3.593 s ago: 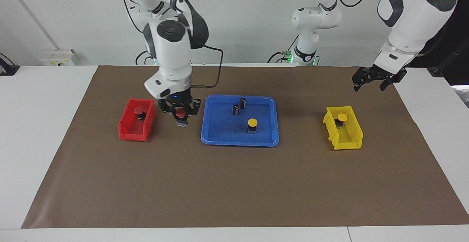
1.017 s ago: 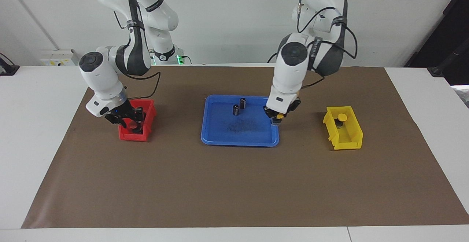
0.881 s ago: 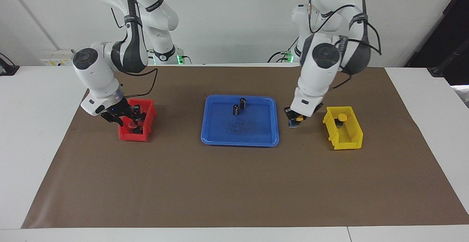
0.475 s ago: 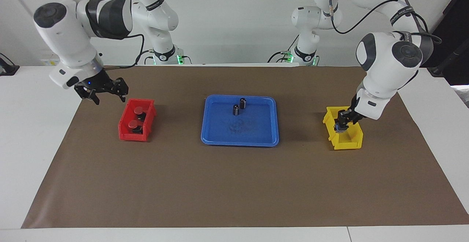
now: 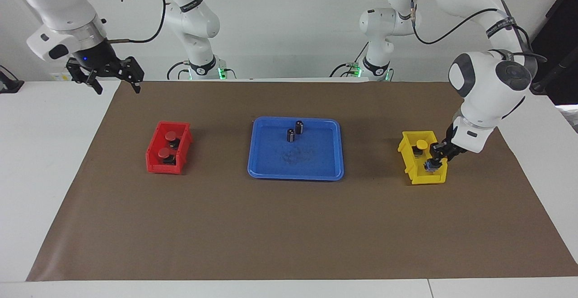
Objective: Sort red and yellow buttons by color
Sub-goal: 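Lower the yellow button into the yellow bin and open the left gripper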
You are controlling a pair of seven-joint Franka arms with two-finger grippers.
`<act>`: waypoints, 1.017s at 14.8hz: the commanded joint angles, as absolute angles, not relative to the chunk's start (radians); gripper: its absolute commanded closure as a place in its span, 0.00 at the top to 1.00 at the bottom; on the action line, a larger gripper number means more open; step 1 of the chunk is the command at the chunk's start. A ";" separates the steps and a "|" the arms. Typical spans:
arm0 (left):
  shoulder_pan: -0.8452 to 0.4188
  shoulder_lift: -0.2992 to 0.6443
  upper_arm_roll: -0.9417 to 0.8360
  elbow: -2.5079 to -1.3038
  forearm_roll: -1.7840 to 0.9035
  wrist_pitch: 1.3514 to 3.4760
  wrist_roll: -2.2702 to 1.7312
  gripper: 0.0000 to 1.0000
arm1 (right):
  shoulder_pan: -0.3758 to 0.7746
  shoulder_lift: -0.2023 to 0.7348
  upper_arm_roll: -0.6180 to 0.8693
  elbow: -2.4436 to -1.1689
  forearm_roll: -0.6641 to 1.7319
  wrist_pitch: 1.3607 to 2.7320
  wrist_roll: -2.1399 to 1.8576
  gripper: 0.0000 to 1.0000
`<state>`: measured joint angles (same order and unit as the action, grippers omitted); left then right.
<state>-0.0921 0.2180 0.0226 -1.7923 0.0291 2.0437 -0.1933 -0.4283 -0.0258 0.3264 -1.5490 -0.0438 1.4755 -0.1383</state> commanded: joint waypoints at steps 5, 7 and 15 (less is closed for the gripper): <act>-0.074 0.172 0.021 -1.942 0.055 2.163 -0.183 0.01 | -0.143 -0.009 -0.025 -1.503 -0.041 1.427 -0.124 1.00; -0.074 0.178 0.023 -1.960 0.055 2.189 -0.181 0.01 | -0.072 -0.023 -0.100 -1.520 -0.040 1.434 -0.120 1.00; -0.074 0.179 0.025 -2.033 0.061 2.269 -0.179 0.52 | -0.037 -0.018 -0.127 -1.529 -0.038 1.434 -0.110 1.00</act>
